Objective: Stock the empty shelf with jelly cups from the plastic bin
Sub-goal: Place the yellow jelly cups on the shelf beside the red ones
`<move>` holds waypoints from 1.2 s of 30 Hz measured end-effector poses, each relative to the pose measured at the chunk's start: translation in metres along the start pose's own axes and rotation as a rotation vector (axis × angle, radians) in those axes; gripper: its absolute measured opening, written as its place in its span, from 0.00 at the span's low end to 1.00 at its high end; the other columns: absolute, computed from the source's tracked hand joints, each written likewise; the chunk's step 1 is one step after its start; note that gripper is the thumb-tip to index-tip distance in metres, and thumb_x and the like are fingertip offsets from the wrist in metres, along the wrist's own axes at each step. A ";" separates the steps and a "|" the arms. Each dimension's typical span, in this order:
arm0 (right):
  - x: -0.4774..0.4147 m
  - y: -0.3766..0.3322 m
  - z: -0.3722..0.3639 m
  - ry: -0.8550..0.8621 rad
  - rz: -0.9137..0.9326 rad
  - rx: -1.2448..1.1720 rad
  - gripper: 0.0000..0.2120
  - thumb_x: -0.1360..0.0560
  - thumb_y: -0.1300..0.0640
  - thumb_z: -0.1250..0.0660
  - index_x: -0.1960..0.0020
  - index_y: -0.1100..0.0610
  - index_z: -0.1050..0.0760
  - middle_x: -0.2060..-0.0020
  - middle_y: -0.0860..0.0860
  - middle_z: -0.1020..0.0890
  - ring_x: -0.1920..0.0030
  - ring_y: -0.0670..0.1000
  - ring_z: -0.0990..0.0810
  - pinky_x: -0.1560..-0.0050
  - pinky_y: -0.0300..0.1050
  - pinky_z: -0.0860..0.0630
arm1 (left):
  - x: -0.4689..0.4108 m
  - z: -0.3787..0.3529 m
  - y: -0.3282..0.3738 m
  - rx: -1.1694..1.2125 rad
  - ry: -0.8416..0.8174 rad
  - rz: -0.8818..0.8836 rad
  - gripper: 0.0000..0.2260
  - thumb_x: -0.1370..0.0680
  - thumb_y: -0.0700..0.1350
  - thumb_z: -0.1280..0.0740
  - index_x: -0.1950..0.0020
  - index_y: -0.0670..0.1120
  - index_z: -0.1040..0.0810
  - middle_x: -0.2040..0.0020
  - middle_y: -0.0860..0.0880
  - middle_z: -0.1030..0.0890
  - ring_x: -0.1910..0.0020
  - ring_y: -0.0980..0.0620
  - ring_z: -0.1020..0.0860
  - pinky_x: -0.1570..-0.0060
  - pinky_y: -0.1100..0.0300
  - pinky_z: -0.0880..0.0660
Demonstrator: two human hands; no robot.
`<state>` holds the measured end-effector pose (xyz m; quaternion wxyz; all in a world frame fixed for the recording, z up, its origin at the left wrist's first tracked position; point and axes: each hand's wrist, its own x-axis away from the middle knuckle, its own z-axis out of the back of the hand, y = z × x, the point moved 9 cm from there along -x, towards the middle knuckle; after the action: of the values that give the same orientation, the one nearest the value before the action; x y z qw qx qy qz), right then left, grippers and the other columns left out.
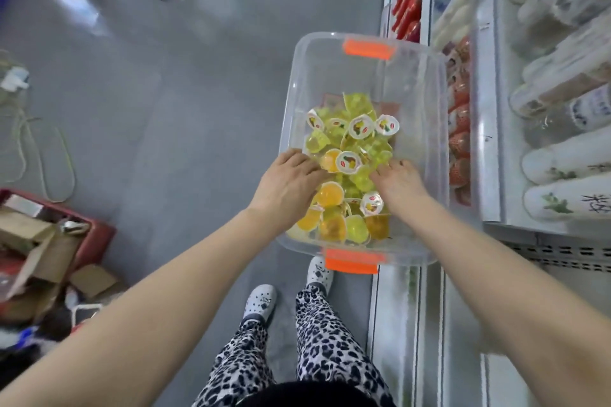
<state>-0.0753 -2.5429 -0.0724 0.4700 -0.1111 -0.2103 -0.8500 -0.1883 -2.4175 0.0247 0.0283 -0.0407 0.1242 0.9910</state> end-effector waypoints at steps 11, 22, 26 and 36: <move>0.029 0.029 0.066 0.108 -0.295 -0.348 0.20 0.25 0.53 0.30 0.39 0.60 0.31 0.44 0.57 0.24 0.44 0.59 0.24 0.44 0.52 0.27 | -0.026 -0.048 0.011 -0.237 -0.434 0.087 0.12 0.20 0.50 0.36 0.38 0.48 0.26 0.42 0.48 0.24 0.42 0.45 0.26 0.45 0.54 0.30; 0.058 0.045 0.084 0.401 -0.401 -0.852 0.30 0.24 0.50 0.31 0.28 0.55 0.39 0.37 0.53 0.25 0.41 0.53 0.23 0.47 0.42 0.29 | -0.036 -0.131 0.000 -0.246 -0.678 0.262 0.22 0.20 0.51 0.34 0.32 0.43 0.37 0.43 0.43 0.21 0.43 0.43 0.22 0.49 0.55 0.26; 0.072 0.042 0.090 0.484 -0.444 -0.958 0.28 0.25 0.49 0.31 0.30 0.55 0.36 0.38 0.51 0.25 0.42 0.50 0.24 0.46 0.44 0.26 | -0.037 -0.117 0.003 -0.184 -0.663 0.279 0.19 0.20 0.44 0.36 0.32 0.40 0.38 0.40 0.40 0.24 0.41 0.41 0.23 0.49 0.53 0.27; 0.179 0.037 0.122 0.734 -0.697 -1.003 0.21 0.27 0.49 0.28 0.39 0.55 0.29 0.45 0.50 0.22 0.47 0.51 0.22 0.51 0.44 0.28 | -0.018 -0.027 0.031 0.439 -0.451 0.259 0.33 0.30 0.46 0.27 0.27 0.44 0.34 0.34 0.42 0.28 0.37 0.44 0.27 0.41 0.52 0.27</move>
<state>-0.1401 -2.6389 0.1141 0.1035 0.0532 0.3550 -0.9276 -0.1703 -2.4552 0.0080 -0.0630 0.2027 0.3292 0.9201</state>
